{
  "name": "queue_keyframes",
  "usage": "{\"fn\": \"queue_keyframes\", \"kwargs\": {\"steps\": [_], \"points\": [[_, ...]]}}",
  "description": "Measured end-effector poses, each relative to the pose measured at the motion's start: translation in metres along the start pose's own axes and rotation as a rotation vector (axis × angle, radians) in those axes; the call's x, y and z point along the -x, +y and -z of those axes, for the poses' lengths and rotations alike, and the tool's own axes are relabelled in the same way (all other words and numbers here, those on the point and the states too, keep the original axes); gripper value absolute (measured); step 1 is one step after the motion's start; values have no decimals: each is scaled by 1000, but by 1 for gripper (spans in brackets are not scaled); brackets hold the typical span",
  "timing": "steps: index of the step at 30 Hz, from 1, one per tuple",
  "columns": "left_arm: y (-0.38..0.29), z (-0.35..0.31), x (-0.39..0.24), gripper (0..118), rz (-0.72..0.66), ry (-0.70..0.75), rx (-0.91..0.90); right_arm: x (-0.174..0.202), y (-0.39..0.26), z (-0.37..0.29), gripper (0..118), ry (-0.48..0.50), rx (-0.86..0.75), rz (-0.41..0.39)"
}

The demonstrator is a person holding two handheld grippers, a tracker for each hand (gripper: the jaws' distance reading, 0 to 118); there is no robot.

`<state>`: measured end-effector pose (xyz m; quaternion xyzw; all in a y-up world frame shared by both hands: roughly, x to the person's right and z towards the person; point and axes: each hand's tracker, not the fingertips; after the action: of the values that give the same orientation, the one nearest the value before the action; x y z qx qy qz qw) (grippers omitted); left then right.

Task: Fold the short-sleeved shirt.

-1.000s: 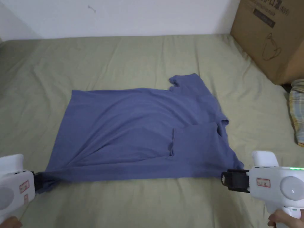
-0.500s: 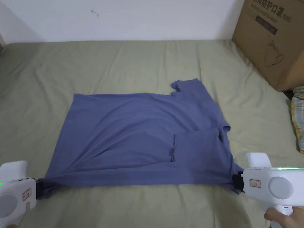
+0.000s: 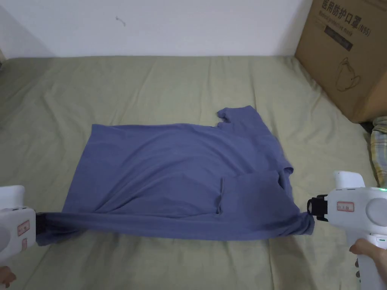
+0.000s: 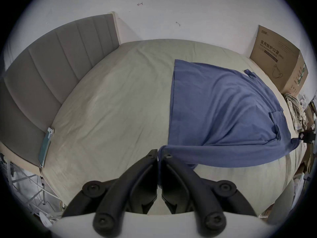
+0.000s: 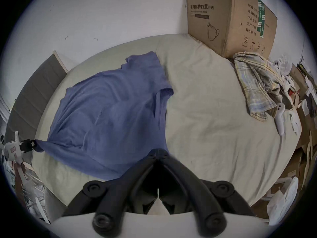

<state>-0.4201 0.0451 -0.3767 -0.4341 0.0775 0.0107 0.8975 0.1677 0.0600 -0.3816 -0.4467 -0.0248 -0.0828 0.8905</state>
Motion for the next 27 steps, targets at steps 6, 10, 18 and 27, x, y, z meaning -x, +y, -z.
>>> {"fn": "queue_keyframes", "kwargs": {"steps": [6, 10, 18, 27], "points": [[47, 17, -4, 1, -4, -3, -18, 1, 54, 19, 0, -26, -32, -15], [75, 45, -11, 1, 26, 22, 4, -5, 87, 52, 0, -42, -11, -3], [83, 100, -29, 26, 144, 65, 126, -18, 96, 107, 0, -77, 76, 7], [79, 75, -20, 107, 80, -6, 88, -6, 82, 68, 69, -49, -3, -18]]}}
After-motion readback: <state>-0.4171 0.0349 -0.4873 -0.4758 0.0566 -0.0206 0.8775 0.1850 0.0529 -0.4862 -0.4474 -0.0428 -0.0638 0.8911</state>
